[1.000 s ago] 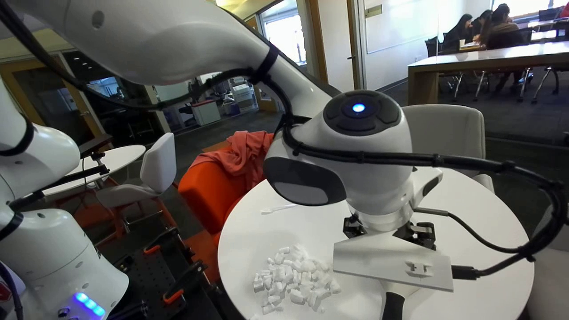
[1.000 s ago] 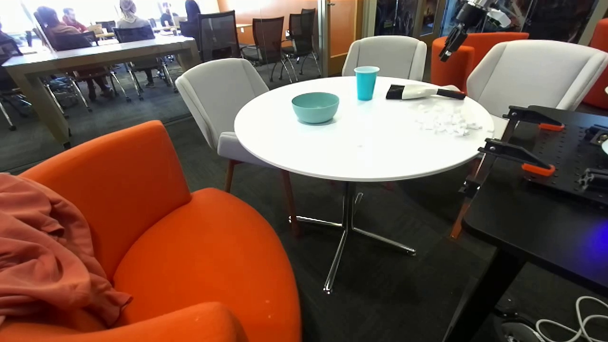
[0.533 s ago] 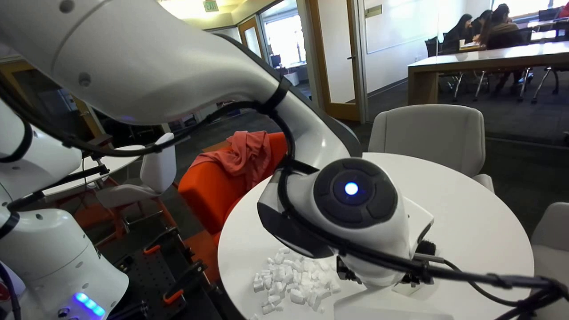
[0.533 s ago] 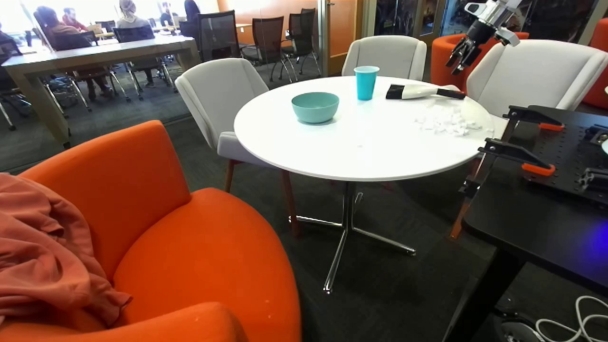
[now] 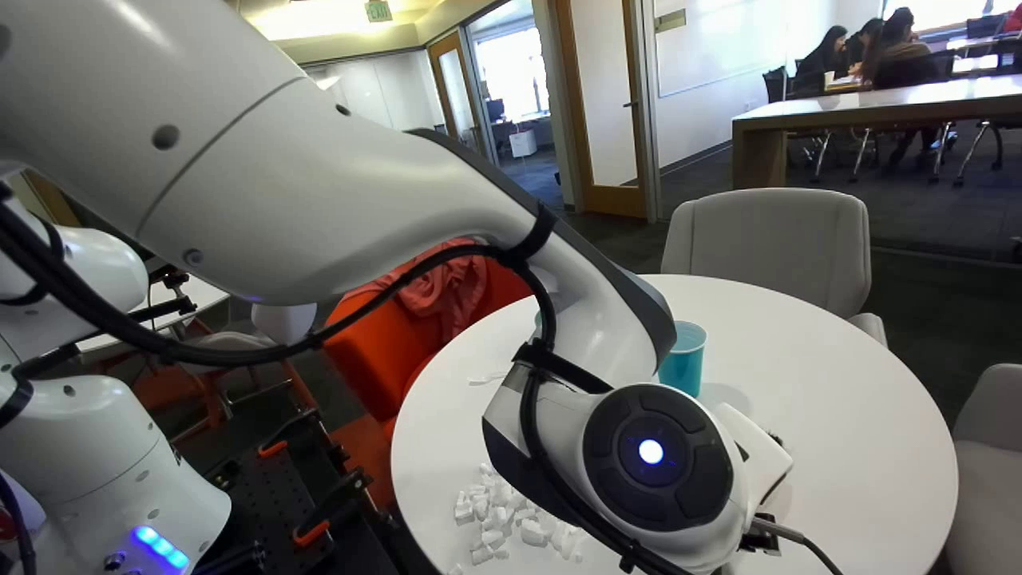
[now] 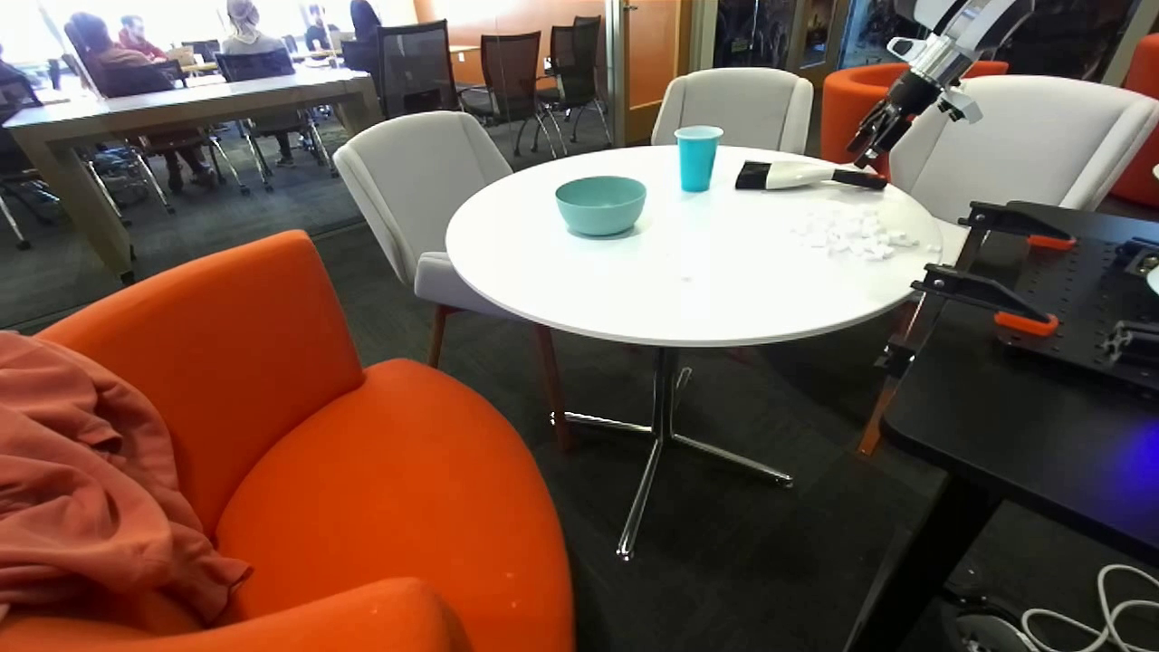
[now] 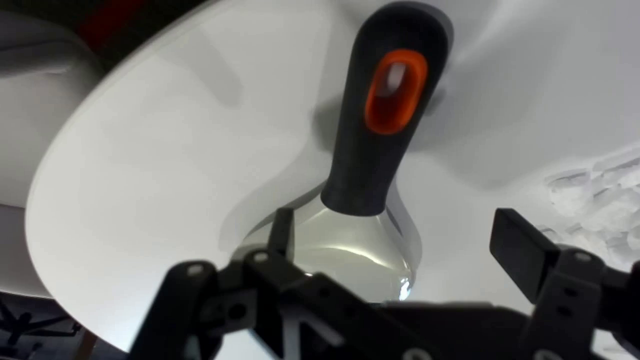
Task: Pour the things in the bowl onto the table and then sweep them to the left
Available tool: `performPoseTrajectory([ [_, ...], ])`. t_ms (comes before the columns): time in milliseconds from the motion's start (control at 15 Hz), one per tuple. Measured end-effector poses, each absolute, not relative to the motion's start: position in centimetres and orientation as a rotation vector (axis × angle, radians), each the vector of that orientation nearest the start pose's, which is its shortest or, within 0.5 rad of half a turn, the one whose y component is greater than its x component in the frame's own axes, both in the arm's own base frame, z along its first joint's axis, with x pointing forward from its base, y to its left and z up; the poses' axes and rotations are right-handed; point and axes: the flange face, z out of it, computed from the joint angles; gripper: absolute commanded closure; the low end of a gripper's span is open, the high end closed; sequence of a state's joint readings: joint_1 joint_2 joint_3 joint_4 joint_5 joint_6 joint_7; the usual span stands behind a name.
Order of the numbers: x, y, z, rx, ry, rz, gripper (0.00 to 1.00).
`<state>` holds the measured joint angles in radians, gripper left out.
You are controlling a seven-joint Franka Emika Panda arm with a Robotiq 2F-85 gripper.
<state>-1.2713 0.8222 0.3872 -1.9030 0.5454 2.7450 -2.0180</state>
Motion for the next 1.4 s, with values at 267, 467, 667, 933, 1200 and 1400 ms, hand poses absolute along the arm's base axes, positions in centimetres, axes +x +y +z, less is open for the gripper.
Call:
performPoseTrajectory([
  [267,38.1,-50.1,8.1,-2.942,-0.654,-0.723,0.0],
  [467,38.7,-50.8,7.5,-2.958,-0.609,-0.678,0.0],
  [667,39.3,-50.9,6.7,-2.948,-0.609,-0.64,0.0],
  [933,40.1,-50.9,6.1,-2.934,-0.629,-0.631,0.44],
  [1200,40.7,-50.7,6.0,-2.93,-0.646,-0.633,0.73],
  [1400,41.1,-50.6,6.2,-2.929,-0.657,-0.633,0.87],
])
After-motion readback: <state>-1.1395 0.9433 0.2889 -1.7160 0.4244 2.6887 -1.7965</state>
